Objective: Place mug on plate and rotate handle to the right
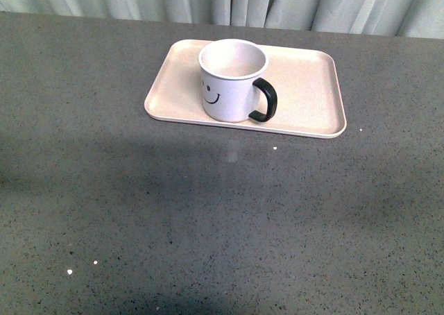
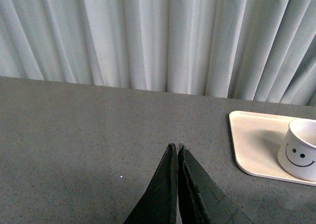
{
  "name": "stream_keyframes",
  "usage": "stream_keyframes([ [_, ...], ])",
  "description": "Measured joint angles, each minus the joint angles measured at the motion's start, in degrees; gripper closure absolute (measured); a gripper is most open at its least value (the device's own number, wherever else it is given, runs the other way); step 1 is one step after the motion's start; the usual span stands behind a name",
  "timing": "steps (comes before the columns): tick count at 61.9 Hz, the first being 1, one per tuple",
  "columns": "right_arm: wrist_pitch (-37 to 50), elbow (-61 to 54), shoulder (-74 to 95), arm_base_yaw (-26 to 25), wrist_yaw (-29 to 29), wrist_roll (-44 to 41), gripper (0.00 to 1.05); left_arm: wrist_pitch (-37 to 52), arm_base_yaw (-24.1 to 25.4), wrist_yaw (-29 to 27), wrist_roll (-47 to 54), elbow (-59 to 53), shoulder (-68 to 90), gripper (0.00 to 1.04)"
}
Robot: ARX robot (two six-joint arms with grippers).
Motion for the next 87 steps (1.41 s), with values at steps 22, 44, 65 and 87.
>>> stream_keyframes([
  [22,0.0,0.0,0.0,0.0,0.0,0.0,0.09,-7.69,0.0,0.0,0.0,0.0,-7.78,1.03],
  [44,0.0,0.0,0.0,0.0,0.02,0.0,0.09,-20.98,0.0,0.0,0.0,0.02,-19.15,1.03],
  [65,0.0,0.0,0.0,0.0,0.0,0.0,0.09,-21.84,0.09,-0.02,0.0,0.02,-20.9,0.89],
  [87,-23.89,27.89,44.17,-16.09,-26.97,-17.94,0.09,-21.84,0.07,-0.02,0.0,0.02,-20.9,0.26],
])
